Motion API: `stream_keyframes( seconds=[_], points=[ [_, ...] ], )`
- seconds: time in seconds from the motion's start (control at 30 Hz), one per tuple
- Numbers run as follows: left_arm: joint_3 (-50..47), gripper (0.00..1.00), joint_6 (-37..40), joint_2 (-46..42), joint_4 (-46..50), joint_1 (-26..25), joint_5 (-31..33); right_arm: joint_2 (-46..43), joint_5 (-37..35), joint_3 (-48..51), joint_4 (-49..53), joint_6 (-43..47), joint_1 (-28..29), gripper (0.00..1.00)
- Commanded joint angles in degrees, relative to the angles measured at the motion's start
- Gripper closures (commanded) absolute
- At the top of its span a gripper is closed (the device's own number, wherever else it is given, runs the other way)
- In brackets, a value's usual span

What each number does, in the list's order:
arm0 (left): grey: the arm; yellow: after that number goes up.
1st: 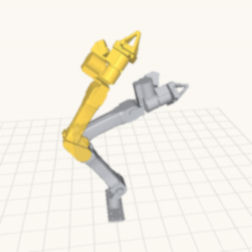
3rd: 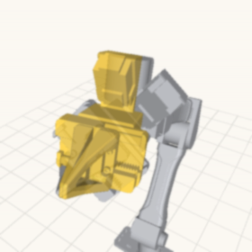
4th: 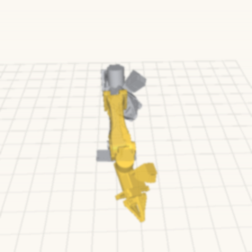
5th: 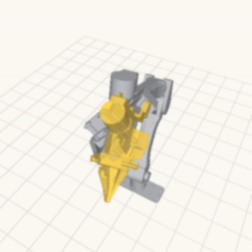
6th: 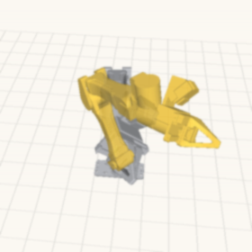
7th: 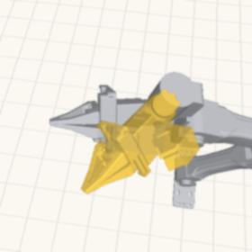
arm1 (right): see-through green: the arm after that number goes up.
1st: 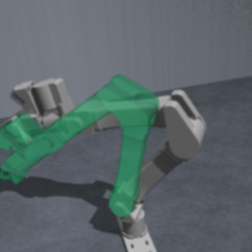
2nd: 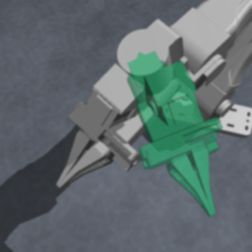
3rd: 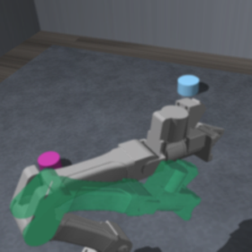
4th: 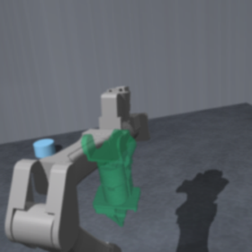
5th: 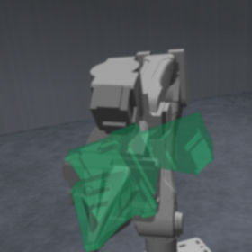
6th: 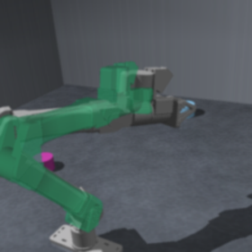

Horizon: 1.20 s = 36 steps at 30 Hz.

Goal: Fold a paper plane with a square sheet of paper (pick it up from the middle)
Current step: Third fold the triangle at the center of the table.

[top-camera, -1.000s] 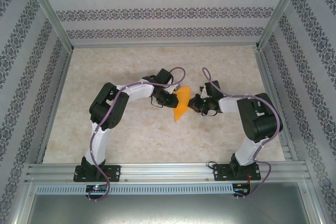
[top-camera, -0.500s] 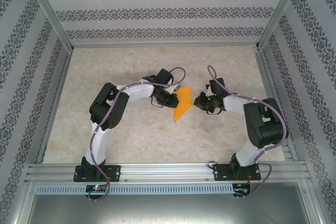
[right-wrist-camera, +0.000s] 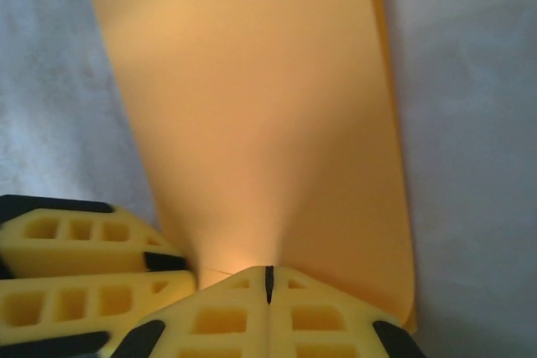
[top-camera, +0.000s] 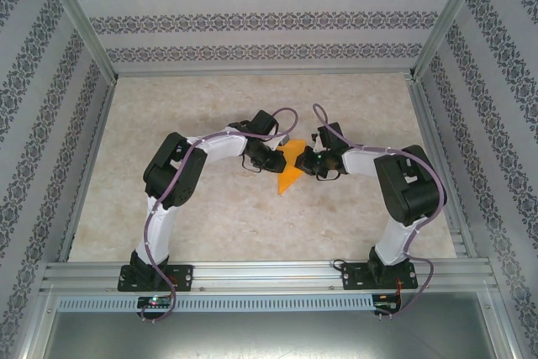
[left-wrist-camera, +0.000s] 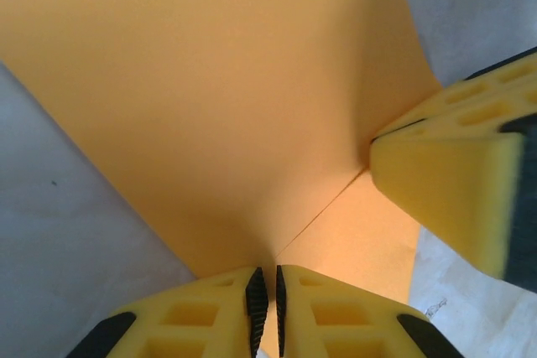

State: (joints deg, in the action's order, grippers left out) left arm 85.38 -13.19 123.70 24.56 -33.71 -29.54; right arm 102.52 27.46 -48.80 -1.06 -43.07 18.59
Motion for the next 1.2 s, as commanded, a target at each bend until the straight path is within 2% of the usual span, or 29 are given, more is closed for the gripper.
stream_keyframes(
  seconds=[0.0,0.43,0.63,0.87,1.17],
  points=[
    [-2.9,0.81,2.3,6.1,4.6,-1.3,7.9,0.9,-1.0,0.0,0.1,1.8,-1.3,0.97],
    [-2.6,0.81,2.8,6.5,5.1,-1.3,8.2,-2.6,-5.1,5.7,0.4,6.8,-7.0,0.97],
    [-2.3,0.81,2.8,6.5,5.5,-1.3,8.0,-5.9,-5.2,6.3,-0.5,8.0,-7.6,0.97],
    [-1.2,0.81,2.8,6.9,5.9,-1.4,7.8,-11.9,-6.0,5.6,0.3,6.5,-3.8,0.98],
    [-1.0,0.81,2.5,6.8,5.9,-1.5,7.5,-5.6,-2.3,6.5,-7.5,-0.5,2.4,0.99]
  ],
)
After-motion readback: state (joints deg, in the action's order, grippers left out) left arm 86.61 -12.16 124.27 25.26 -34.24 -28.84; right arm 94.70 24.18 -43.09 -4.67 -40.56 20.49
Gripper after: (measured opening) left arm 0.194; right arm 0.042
